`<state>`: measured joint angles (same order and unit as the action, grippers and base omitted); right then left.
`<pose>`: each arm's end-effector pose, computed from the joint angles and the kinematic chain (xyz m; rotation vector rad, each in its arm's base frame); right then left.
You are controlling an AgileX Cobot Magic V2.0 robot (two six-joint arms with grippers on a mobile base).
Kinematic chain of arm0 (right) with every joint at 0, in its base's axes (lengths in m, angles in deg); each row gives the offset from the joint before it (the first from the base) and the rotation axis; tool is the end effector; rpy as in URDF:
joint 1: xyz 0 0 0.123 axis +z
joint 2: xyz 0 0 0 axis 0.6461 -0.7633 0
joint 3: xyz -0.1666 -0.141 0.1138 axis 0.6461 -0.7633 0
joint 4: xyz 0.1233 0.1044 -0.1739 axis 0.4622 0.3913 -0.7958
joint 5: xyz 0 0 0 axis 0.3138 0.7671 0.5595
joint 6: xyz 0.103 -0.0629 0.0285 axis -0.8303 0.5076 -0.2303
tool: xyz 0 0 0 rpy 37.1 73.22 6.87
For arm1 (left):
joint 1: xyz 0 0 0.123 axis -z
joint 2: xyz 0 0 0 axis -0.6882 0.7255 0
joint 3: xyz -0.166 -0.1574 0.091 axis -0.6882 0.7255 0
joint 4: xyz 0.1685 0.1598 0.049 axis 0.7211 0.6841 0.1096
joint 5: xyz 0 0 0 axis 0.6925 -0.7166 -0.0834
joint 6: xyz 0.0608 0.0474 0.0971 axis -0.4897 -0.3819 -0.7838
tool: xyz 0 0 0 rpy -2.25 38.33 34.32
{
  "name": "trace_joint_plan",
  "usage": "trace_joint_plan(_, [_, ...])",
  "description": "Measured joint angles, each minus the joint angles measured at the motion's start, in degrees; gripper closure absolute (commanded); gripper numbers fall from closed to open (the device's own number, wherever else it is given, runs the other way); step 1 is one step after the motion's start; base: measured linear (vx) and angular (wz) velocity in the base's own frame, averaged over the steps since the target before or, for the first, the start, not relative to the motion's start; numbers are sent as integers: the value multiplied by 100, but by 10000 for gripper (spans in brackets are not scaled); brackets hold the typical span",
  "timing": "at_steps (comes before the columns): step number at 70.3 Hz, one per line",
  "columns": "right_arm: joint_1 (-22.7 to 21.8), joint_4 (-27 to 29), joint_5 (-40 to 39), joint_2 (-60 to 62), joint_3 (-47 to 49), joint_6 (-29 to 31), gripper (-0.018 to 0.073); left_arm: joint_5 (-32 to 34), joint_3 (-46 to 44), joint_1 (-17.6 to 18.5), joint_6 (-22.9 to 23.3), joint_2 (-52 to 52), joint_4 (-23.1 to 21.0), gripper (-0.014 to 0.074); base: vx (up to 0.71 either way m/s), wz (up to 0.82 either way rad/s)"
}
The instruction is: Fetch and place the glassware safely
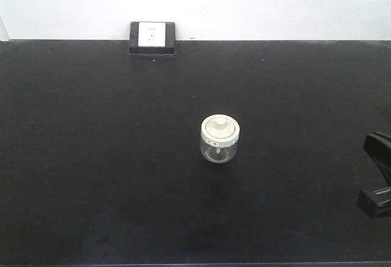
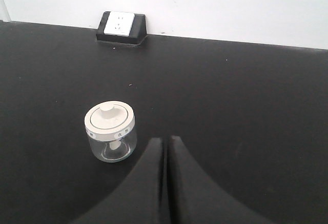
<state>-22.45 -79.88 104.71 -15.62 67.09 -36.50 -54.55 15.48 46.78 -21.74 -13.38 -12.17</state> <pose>0.1699 0.0474 0.2757 -0.2524 1.8310 0.1631 0.1134 -0.0090 0.1887 0.1190 1.6491 -0.0085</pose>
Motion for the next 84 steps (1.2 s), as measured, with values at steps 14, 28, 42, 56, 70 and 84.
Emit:
trace_joint_plan(14, [0, 0, 0, 0, -1, 0, 563, 0, 0, 0, 0, 0, -5, 603, 0, 0])
trace_joint_plan(28, [0, 0, 0, 0, -1, 0, 563, 0, 0, 0, 0, 0, -5, 603, 0, 0])
trace_joint_plan(42, [0, 0, 0, 0, -1, 0, 563, 0, 0, 0, 0, 0, -5, 603, 0, 0])
trace_joint_plan(56, [0, 0, 0, 0, -1, 0, 563, 0, 0, 0, 0, 0, -5, 603, 0, 0])
trace_joint_plan(70, [0, 0, 0, 0, -1, 15, 563, 0, 0, 0, 0, 0, -5, 603, 0, 0])
trace_joint_plan(84, [-312, 154, 3, 106, -22, 222, 563, 0, 0, 0, 0, 0, -5, 603, 0, 0])
